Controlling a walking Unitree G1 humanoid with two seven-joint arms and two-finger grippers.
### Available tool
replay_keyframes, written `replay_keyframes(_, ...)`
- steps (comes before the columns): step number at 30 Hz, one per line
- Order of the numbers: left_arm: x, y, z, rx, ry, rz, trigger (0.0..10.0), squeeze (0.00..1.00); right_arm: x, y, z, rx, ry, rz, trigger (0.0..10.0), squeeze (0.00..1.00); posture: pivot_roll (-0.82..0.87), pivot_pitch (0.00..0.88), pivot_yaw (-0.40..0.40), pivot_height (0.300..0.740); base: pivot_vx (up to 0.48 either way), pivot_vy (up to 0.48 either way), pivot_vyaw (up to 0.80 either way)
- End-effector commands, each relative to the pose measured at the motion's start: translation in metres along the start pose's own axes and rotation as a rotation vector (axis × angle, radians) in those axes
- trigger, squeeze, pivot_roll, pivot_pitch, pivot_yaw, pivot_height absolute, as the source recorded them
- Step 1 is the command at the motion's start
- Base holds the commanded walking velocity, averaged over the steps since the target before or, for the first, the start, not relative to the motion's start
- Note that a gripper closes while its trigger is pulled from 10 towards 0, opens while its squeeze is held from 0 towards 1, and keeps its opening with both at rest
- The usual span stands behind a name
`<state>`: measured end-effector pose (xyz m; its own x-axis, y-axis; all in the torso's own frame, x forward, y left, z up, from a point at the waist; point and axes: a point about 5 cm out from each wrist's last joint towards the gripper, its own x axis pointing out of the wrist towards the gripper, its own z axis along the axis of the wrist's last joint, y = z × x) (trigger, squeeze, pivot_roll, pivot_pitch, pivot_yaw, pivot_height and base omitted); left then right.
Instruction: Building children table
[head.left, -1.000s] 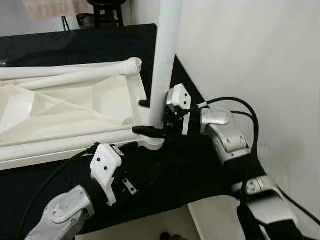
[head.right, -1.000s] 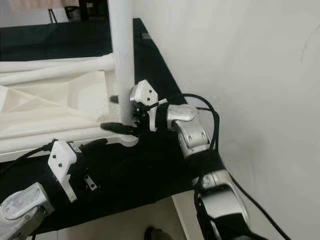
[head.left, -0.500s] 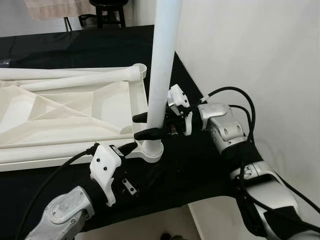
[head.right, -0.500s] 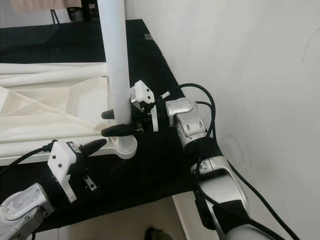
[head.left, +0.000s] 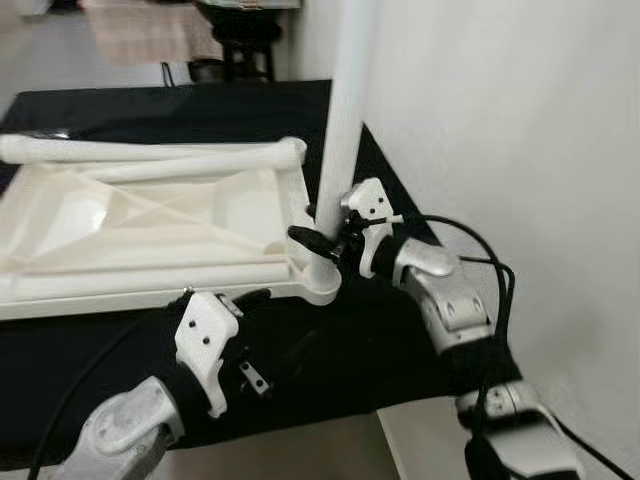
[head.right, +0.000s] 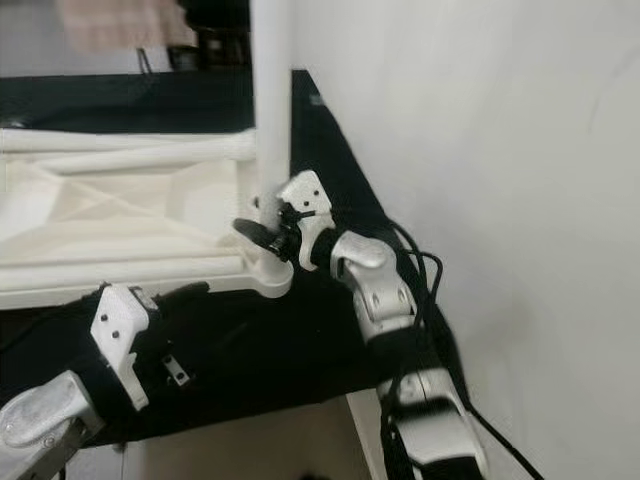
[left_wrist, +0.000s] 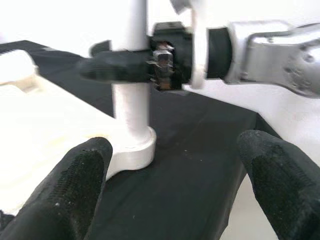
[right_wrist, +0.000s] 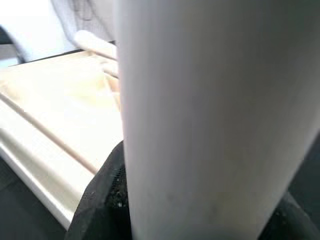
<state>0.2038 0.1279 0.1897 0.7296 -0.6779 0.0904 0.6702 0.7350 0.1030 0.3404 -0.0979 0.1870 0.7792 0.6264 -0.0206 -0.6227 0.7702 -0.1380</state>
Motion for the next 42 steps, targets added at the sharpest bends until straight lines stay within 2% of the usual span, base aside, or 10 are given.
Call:
replay_keyframes(1,0.002,-0.003,-0.004,-0.016,0.016,-0.03,10.0,0.0,-0.008,0.003,-0.043,0.023,0.209,-0.02,10.0,0.0,0.09,0.204,-0.074,0.74,0.0,0.0,0.0)
replay_keyframes(3,0.004,-0.004,-0.004,-0.017,0.015,-0.035,10.0,0.0,-0.001,0.004,-0.036,0.0,0.159,0.016,10.0,0.0,0.09,0.2,-0.081,0.74,0.0,0.0,0.0)
replay_keyframes(4,0.004,-0.003,-0.004,-0.011,0.016,-0.026,10.0,0.0,0.001,0.006,-0.031,0.017,0.135,0.049,10.0,1.0,0.1,0.199,-0.091,0.74,0.0,0.0,0.0)
replay_keyframes(12,0.0,0.007,-0.006,0.021,0.039,0.045,10.0,0.0,-0.006,0.005,-0.008,0.067,-0.025,0.07,10.0,1.0,0.1,0.196,-0.093,0.74,0.0,0.0,0.0)
replay_keyframes(23,0.001,0.032,-0.01,0.087,0.063,0.277,10.0,0.0,-0.056,0.002,-0.011,0.134,-0.089,0.162,10.0,1.0,0.08,0.207,-0.086,0.74,0.0,0.0,0.0)
replay_keyframes(24,-0.001,0.037,-0.01,0.09,0.062,0.32,10.0,0.0,-0.068,0.003,-0.015,0.137,-0.077,0.19,10.0,0.78,0.08,0.208,-0.084,0.74,0.0,0.0,0.0)
replay_keyframes(25,-0.002,0.041,-0.01,0.092,0.063,0.347,10.0,0.0,-0.076,0.005,-0.018,0.139,-0.068,0.21,10.0,0.78,0.07,0.208,-0.083,0.74,0.0,0.0,0.0)
replay_keyframes(27,-0.003,0.048,-0.012,0.095,0.074,0.404,10.0,0.0,-0.089,0.008,-0.02,0.157,-0.051,0.26,10.0,0.05,0.07,0.211,-0.081,0.74,0.0,0.0,0.0)
replay_keyframes(29,-0.004,0.05,-0.012,0.097,0.08,0.423,10.0,0.0,-0.094,0.01,-0.021,0.164,-0.042,0.287,10.0,0.0,0.07,0.211,-0.081,0.74,0.0,0.0,0.0)
replay_keyframes(42,0.003,0.045,-0.011,0.083,0.079,0.388,10.0,0.0,-0.124,0.024,-0.016,0.193,0.0,0.542,10.0,0.0,0.07,0.211,-0.076,0.74,0.0,0.443,0.0)
